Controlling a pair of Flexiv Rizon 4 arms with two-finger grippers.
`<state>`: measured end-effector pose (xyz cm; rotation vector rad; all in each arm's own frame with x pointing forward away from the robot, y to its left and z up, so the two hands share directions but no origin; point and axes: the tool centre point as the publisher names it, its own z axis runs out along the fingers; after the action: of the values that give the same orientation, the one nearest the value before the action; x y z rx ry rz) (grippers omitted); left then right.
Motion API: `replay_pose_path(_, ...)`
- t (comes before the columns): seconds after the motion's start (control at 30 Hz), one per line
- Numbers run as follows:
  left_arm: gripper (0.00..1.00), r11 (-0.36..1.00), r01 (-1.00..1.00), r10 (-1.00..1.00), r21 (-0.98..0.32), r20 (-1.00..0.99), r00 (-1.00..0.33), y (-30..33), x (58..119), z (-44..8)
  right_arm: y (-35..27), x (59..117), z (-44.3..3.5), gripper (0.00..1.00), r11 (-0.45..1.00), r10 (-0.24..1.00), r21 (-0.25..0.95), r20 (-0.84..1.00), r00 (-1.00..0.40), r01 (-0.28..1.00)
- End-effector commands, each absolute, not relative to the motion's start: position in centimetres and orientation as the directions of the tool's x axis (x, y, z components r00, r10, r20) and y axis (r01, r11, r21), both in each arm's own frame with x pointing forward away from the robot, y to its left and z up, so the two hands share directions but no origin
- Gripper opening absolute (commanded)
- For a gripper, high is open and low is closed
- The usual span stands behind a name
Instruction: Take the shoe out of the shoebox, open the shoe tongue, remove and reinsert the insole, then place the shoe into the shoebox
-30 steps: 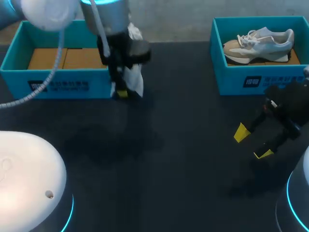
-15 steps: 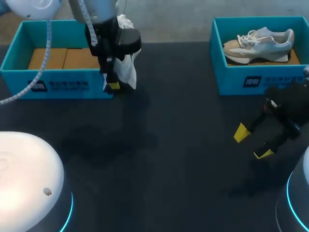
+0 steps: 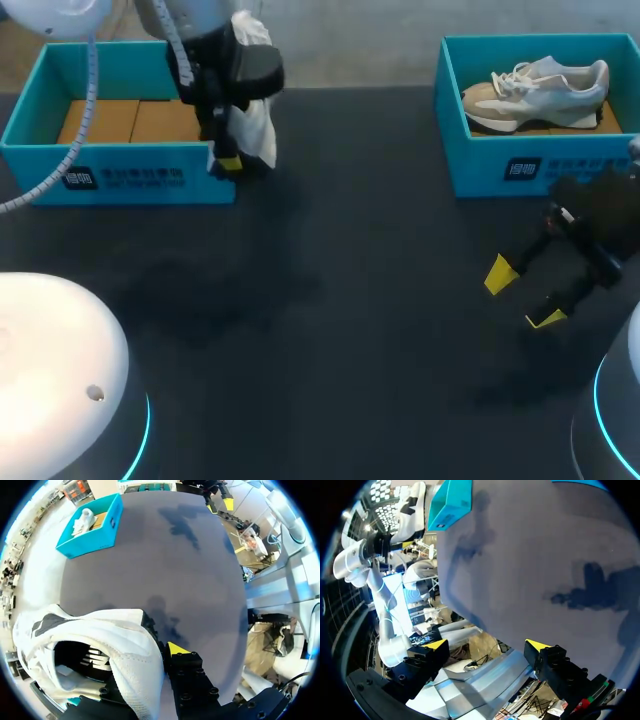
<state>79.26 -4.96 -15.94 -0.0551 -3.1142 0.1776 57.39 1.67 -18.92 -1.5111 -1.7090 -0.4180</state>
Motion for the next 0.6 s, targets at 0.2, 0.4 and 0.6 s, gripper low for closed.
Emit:
replay_pose_path(0.2, 0.00, 0.986, 0.013, 0.019, -0.165, 0.032, -0.999, 0.6, 83.1, -14.1, 1.7, 57.3, -19.0, 1.00, 0.230, 0.676, -0.254, 0.736, 0.033, 0.939)
replay_pose_path(0.4, 0.00, 0.986, -0.013, -0.003, -0.167, 0.059, -0.998, 3.9, 86.8, -14.3, 1.7, 57.3, -19.0, 1.00, 0.230, 0.676, -0.254, 0.736, 0.033, 0.939)
replay_pose_path(0.6, 0.00, 0.988, 0.015, 0.025, -0.154, 0.062, -0.998, 7.6, 89.8, -14.7, 1.7, 57.3, -19.0, 1.00, 0.230, 0.676, -0.254, 0.736, 0.033, 0.939)
